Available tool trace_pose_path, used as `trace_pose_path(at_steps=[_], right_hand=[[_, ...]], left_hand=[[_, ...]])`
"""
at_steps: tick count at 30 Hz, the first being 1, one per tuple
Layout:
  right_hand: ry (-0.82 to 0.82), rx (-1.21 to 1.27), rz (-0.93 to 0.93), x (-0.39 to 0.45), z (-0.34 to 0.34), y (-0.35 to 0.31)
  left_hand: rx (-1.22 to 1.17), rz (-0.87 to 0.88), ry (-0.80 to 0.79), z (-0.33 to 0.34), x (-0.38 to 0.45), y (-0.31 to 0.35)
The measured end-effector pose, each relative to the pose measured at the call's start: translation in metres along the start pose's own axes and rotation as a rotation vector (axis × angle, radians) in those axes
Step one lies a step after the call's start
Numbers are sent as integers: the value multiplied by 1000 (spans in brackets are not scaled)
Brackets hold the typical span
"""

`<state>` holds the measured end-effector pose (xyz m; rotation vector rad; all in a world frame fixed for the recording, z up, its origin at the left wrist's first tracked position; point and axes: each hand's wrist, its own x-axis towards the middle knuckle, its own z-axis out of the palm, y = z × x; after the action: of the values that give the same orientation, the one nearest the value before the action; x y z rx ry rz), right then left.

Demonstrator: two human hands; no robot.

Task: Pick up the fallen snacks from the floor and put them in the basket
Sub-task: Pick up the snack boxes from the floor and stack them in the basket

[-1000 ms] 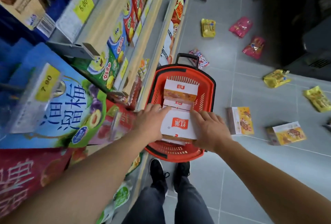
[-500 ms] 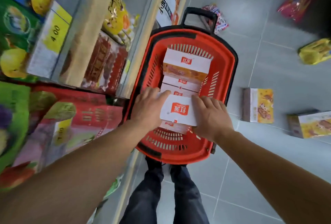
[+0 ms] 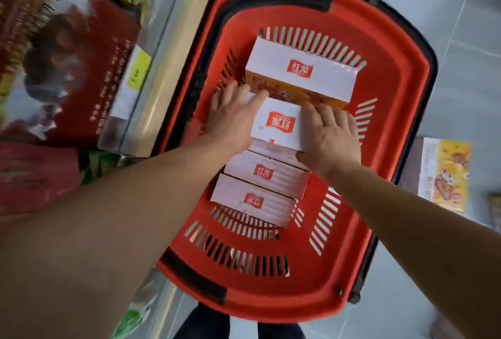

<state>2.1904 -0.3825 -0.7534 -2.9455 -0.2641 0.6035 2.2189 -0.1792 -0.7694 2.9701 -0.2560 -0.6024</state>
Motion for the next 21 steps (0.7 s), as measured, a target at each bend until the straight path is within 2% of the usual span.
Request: trace_pose_path(at_steps=[5, 9, 11, 17, 21], right_hand=[[46, 3, 47, 21, 31, 5], [121, -5, 57, 16, 46, 9], [108, 1, 68, 11, 49, 8], [-35, 33, 100, 6, 32, 2], [-95, 80, 128, -1, 19, -1]], left_hand=[[39, -64, 33, 30, 17, 1], [28, -68, 170, 45, 11, 3], [21, -68, 199, 50, 5, 2], [-98, -53, -1, 32, -5, -1], [-169, -46, -29, 18, -11, -4]])
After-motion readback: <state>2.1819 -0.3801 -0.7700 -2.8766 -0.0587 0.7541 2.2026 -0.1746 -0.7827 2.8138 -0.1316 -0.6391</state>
